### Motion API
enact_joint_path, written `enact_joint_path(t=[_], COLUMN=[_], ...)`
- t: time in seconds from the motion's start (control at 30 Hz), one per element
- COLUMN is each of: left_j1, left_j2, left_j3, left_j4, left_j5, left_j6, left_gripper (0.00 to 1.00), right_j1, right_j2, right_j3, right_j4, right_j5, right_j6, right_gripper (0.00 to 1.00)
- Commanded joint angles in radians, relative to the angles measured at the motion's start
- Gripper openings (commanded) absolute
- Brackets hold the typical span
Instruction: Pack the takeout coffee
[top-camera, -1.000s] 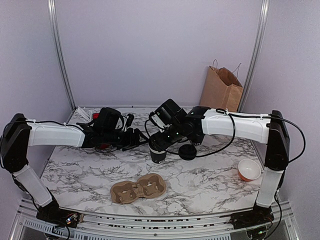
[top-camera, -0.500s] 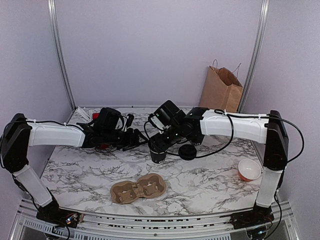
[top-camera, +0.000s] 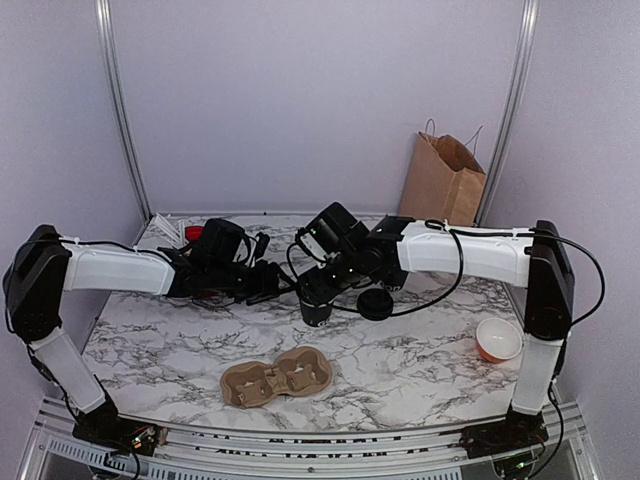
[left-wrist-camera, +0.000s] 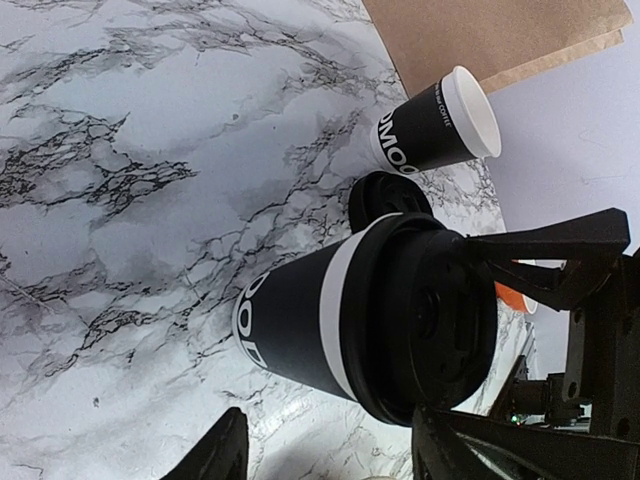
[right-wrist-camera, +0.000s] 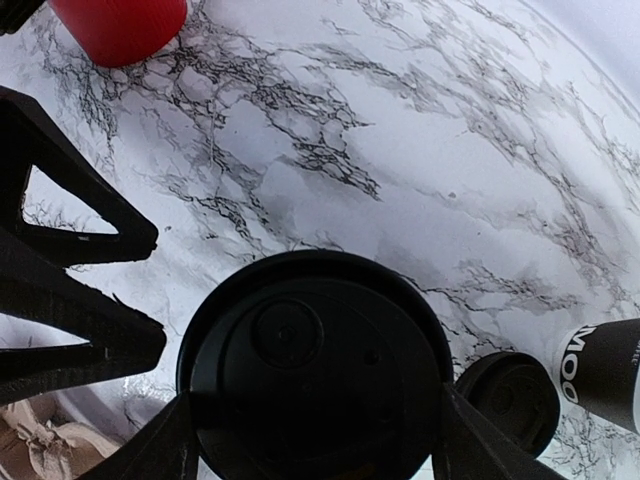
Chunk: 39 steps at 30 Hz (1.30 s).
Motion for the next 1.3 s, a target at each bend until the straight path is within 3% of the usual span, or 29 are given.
enact_joint_path(t=[0.0,0.57,0.8,1.27], left_j1=[0.000,-0.006,-0.009,-0.009], left_j2=[0.025,0.072,0.081,0.063], left_j3=[0.038,0.072,0.071,0.093], left_j4=[0.029,0.009,-0.032,-0.116], left_j5=[0.009,-0.009,-0.039,-0.085], left_j6=[0.013,0.016,0.020,0.045], left_gripper=[0.55,0.53,0.47,0.44], right_j1=[0.007,0.007,0.007,0.007], right_j2=[0.017,-0.013,-0.027,-0.037], right_j3=[-0.016,-0.125,-0.185,-0.032], right_j4=[0.000,0.036,0.064,0.062], right_j5=[-0.014,-0.025,-0.028,-0.027], right_j6=[0.017,0.063,0.090,0.075], right_gripper=[0.75,0.75,0.75,0.79])
